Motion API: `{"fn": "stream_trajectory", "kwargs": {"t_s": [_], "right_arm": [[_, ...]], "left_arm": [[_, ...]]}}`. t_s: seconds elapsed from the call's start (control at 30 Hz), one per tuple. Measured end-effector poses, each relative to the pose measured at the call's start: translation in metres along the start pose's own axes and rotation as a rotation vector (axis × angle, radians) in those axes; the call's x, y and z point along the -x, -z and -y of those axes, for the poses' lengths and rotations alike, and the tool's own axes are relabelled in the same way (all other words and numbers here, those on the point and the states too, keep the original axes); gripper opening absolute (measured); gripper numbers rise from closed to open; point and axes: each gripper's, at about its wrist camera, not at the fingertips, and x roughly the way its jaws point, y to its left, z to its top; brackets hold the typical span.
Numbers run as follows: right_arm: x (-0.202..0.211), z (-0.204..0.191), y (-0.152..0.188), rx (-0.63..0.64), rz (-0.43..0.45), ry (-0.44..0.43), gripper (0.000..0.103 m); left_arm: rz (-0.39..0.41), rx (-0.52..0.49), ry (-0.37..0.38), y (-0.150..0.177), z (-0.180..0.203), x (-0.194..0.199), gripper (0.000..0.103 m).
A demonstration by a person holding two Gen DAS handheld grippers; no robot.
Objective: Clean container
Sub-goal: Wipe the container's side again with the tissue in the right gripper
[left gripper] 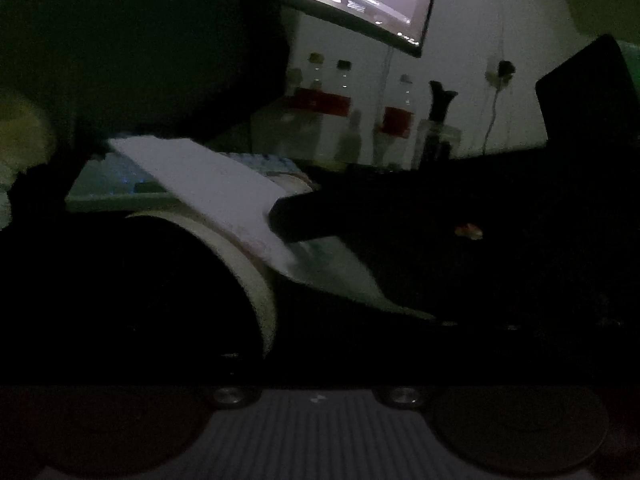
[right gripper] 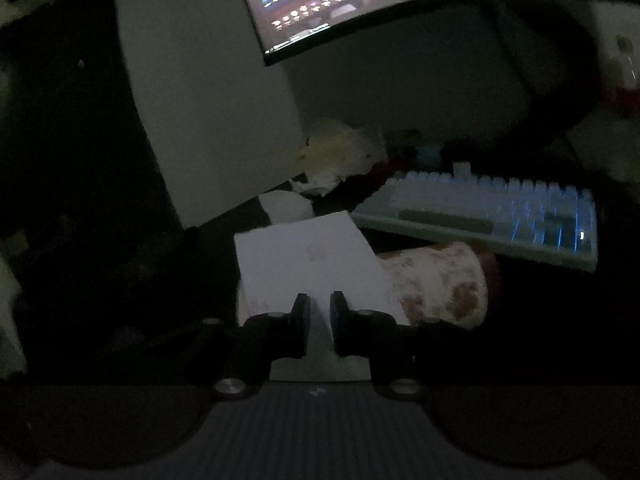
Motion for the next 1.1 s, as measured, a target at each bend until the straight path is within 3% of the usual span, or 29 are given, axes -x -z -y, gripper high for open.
{"fn": "stream_trajectory", "kwargs": {"t_s": [0.23,0.4,0.53,0.63,0.73,0.97,1.1], "right_arm": [[-0.01,0.039,-0.019,-0.095,0.033,0.103,0.018],[-0.009,0.009,-0.016,-0.019,0.002,-0.009,0.02],[-0.012,0.013,-0.02,-0.028,-0.016,-0.03,0.019],[-0.018,0.034,-0.032,-0.079,-0.023,0.066,0.019],[-0.022,0.047,-0.041,-0.13,-0.047,0.102,0.02],[-0.017,0.02,-0.036,-0.048,-0.083,-0.016,0.018],[-0.019,0.042,-0.039,-0.088,-0.063,0.099,0.018]], "left_arm": [[0.007,0.071,0.03,-0.001,-0.017,0.0,0.083],[0.005,0.061,0.029,-0.002,-0.016,-0.001,0.086],[0.006,0.062,0.034,0.0,-0.018,0.0,0.086],[0.003,0.057,0.038,0.0,-0.018,0.0,0.087],[0.002,0.057,0.042,0.0,-0.019,0.001,0.088],[0.002,0.053,0.042,0.001,-0.018,0.001,0.09],[0.011,0.05,0.048,0.003,-0.016,0.002,0.093]]}}
